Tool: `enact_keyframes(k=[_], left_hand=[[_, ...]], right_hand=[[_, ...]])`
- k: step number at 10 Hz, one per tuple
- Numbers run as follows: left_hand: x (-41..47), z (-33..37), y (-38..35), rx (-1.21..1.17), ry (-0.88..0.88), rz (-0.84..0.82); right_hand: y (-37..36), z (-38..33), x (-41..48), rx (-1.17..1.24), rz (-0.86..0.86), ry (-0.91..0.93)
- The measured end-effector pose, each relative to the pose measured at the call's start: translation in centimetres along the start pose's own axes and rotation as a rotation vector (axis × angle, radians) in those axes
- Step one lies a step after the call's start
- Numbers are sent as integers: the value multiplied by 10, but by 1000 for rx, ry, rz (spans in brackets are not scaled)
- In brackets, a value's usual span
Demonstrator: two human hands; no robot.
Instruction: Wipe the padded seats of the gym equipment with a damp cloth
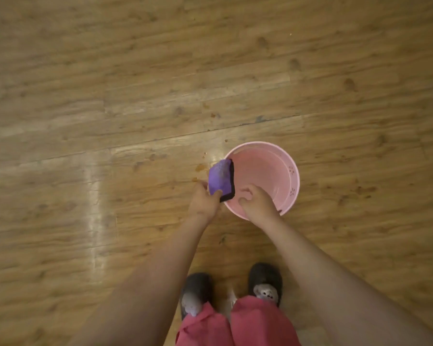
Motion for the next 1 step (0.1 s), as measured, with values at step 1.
enact_keyframes(k=[1], left_hand=[[-20, -1, 9, 104, -182, 34]], right_hand=[[3, 6, -17, -107, -22, 72]])
Point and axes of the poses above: each hand's wrist, its own x-axis towards the middle knuckle, its own y-axis out of the back of the hand, z = x × y, the point moved 1 cm from there along x, towards the middle knuckle, and after that the axes turned 15 degrees about x, right-handed, at the moved point
